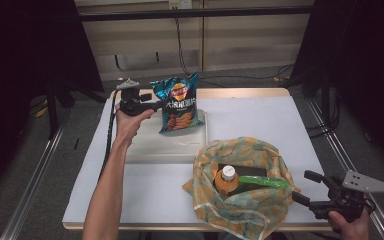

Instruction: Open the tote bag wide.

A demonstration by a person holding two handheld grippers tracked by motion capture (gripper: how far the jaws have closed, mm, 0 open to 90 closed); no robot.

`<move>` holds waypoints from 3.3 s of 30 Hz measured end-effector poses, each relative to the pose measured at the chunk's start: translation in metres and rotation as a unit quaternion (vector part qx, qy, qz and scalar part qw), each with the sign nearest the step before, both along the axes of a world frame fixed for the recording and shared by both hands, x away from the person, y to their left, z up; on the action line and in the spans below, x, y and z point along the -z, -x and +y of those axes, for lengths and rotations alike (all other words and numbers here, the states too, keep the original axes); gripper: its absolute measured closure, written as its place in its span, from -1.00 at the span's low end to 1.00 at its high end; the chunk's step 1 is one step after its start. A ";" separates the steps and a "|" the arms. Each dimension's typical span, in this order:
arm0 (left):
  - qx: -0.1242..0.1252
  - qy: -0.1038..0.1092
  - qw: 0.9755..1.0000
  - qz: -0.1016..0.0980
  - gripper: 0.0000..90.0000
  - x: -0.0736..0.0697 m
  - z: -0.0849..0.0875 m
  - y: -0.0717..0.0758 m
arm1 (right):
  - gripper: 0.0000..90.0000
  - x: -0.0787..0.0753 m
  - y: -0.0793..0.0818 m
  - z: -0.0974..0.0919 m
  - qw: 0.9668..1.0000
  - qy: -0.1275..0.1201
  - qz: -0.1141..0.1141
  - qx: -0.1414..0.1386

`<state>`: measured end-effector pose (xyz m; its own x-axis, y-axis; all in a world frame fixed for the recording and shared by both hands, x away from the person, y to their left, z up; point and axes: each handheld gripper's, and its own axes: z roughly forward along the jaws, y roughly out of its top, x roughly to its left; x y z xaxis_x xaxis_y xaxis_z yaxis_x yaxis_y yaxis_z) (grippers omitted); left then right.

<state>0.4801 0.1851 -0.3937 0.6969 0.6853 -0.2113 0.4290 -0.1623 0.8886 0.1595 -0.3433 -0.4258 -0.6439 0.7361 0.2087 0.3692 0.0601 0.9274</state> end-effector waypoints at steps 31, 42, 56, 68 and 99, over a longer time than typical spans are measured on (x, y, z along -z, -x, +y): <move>0.058 -0.121 0.988 0.082 0.71 0.062 -0.017 0.005 | -0.78 0.002 -0.003 0.002 1.000 0.008 0.005 0.000; 0.060 -0.106 0.990 0.071 0.58 0.056 -0.019 0.012 | -0.78 0.001 -0.002 0.001 1.000 0.008 0.004 0.001; 0.108 -0.034 0.994 0.005 0.71 0.012 -0.025 0.069 | -0.69 -0.001 -0.001 0.004 1.000 0.005 0.002 -0.007; 0.139 -0.004 0.990 -0.029 0.34 -0.004 -0.029 0.130 | -0.20 -0.011 0.004 0.010 0.999 -0.001 -0.011 -0.035; 0.157 -0.018 0.987 -0.035 -0.29 0.036 -0.023 0.230 | 0.14 -0.028 -0.047 0.054 0.994 0.027 0.023 -0.108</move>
